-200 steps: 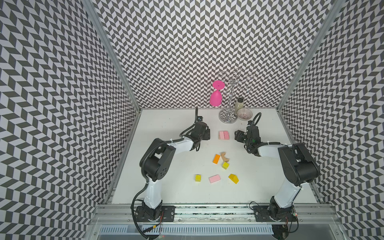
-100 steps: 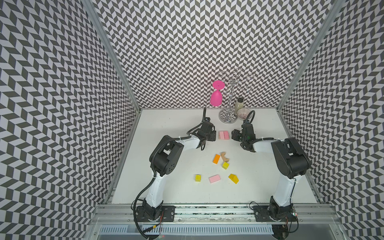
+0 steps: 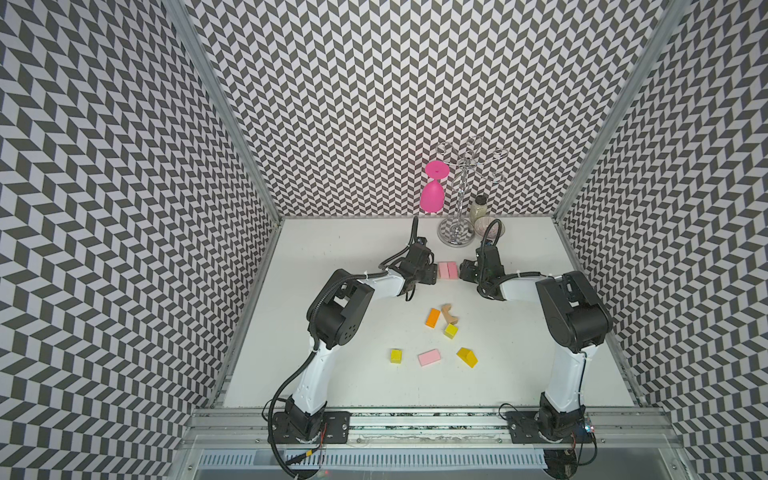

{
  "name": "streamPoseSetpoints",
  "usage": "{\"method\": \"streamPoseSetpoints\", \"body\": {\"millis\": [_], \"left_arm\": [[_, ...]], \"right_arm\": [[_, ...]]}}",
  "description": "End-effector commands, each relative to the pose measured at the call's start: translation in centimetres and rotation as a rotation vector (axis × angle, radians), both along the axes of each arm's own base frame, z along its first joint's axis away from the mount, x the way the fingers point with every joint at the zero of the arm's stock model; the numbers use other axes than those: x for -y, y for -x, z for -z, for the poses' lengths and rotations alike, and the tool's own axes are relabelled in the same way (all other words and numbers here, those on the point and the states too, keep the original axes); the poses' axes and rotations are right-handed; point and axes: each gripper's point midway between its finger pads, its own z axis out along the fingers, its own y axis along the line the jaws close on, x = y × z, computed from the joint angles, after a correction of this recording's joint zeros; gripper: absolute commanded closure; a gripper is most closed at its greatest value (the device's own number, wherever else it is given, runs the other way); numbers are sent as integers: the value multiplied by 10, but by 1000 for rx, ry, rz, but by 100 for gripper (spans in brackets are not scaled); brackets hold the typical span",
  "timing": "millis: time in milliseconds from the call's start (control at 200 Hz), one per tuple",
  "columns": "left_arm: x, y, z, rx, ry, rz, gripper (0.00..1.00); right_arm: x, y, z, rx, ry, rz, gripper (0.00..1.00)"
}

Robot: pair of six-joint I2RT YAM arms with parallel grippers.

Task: Build the wood block tower

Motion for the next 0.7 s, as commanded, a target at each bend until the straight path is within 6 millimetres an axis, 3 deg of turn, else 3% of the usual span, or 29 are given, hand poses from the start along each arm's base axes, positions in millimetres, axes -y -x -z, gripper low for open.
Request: {"method": "streamPoseSetpoints", "body": {"millis": [0, 696], "left_arm": [[11, -2, -1, -6, 10, 25, 25], [19, -7, 8, -13, 18, 53, 25]], "right_arm": [[-3, -8, -5, 25, 24, -1, 39], [-12, -9, -2, 25, 47, -23, 39]]}}
